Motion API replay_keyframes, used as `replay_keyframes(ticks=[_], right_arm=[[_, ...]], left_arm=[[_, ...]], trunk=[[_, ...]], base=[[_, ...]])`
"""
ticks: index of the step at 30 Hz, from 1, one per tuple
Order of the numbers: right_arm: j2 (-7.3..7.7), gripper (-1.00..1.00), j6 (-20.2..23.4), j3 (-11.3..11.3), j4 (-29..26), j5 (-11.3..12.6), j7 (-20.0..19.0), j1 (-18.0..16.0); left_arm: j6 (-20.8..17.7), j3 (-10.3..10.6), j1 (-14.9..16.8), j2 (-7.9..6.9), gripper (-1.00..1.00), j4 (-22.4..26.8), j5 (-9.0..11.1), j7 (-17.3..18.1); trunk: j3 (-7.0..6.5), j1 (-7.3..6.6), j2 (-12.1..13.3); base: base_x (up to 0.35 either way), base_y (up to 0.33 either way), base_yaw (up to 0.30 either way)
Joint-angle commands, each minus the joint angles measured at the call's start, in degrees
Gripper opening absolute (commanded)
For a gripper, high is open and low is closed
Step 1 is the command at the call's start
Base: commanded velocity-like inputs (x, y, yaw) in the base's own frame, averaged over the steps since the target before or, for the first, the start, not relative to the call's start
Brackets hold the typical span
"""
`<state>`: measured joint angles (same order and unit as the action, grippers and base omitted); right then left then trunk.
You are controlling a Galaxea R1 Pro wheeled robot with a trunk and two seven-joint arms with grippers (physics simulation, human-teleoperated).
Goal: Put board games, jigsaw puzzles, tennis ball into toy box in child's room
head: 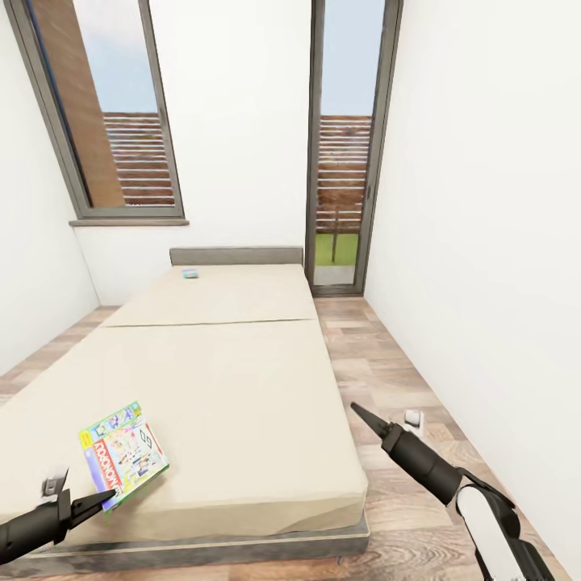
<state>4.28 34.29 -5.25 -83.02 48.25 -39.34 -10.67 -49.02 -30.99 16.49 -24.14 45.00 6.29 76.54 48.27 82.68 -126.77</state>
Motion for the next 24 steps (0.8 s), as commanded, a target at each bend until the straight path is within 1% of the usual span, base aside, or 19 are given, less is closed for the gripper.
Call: replay_keyframes(ticks=[1,2,5,8,10,14,17,18,19,21,22,23,24], right_arm=[[0.01,1.00,0.48,-0.04,0.01,0.37,0.59,-0.19],[0.01,1.00,0.56,-0.02,0.02,0.39,1.80,-0.47],[0.02,1.00,0.89,0.06,-0.12,0.37,4.46,-0.79],[0.03,1.00,1.41,0.15,-0.16,0.41,8.49,-0.99],[0.03,1.00,1.64,0.29,-0.16,0.43,10.02,-1.26],[0.03,1.00,1.35,1.19,-0.85,0.08,10.79,-1.55],[0.03,1.00,0.82,3.16,-1.85,-0.22,10.90,-1.61],[0.03,1.00,0.39,4.30,-2.18,-0.30,10.95,-1.62],[0.03,1.00,0.21,4.86,-2.30,-0.33,10.97,-1.62],[0.05,1.00,-0.14,6.59,-2.56,-0.39,11.01,-1.70],[0.04,1.00,-0.19,7.09,-2.66,-0.41,11.13,-1.74],[0.04,1.00,-0.19,7.43,-2.75,-0.42,11.25,-1.76],[0.03,1.00,-0.21,7.55,-2.79,-0.42,11.31,-1.77]], left_arm=[[-0.53,-0.04,0.03,-0.01,-1.00,0.03,0.11,0.13],[-0.61,-0.04,0.03,-0.02,-1.00,0.08,0.11,0.14],[-0.78,-0.04,0.10,-0.08,-1.00,0.14,0.11,0.24],[-0.92,-0.04,0.70,-0.09,-1.00,0.17,0.15,0.77],[-0.94,0.00,1.06,-0.06,-1.00,0.20,0.14,1.43],[-0.91,0.07,1.40,-0.12,-1.00,1.08,0.11,3.80],[-0.92,0.38,1.47,-0.17,-1.00,3.73,-0.06,6.29],[-1.03,0.64,1.46,-0.17,-1.00,5.58,-0.15,7.65],[-1.14,0.77,1.46,-0.16,-1.00,6.57,-0.19,8.35],[-1.98,1.18,1.41,-0.18,-1.00,10.70,-0.26,11.50],[-2.51,1.28,1.39,-0.22,-1.00,12.76,-0.32,13.16],[-2.96,1.36,1.37,-0.25,-1.00,14.73,-0.35,13.46],[-3.13,1.42,1.37,-0.26,-1.00,15.69,-0.36,13.46]], trunk=[[0.06,-0.01,-0.02],[0.06,-0.01,-0.02],[-0.48,-0.67,1.18],[-1.02,-1.33,2.38],[-1.38,-1.77,3.18],[-2.10,-2.65,4.79],[-2.64,-3.31,5.99],[-2.82,-3.53,6.39],[-3.00,-3.74,6.79],[-3.35,-4.18,7.60],[-3.53,-4.40,8.00],[-3.71,-4.62,8.40],[-3.89,-4.84,8.80]], base=[[0.000,0.000,0.000],[0.000,0.000,0.000],[0.000,0.000,0.000],[0.000,0.000,0.000],[0.000,0.000,0.000],[0.000,0.000,0.000],[0.000,0.000,0.000],[0.000,0.000,0.000],[0.000,0.000,0.000],[0.000,0.000,0.000],[0.000,0.000,0.000],[0.000,0.000,0.000],[0.000,0.000,0.000]])
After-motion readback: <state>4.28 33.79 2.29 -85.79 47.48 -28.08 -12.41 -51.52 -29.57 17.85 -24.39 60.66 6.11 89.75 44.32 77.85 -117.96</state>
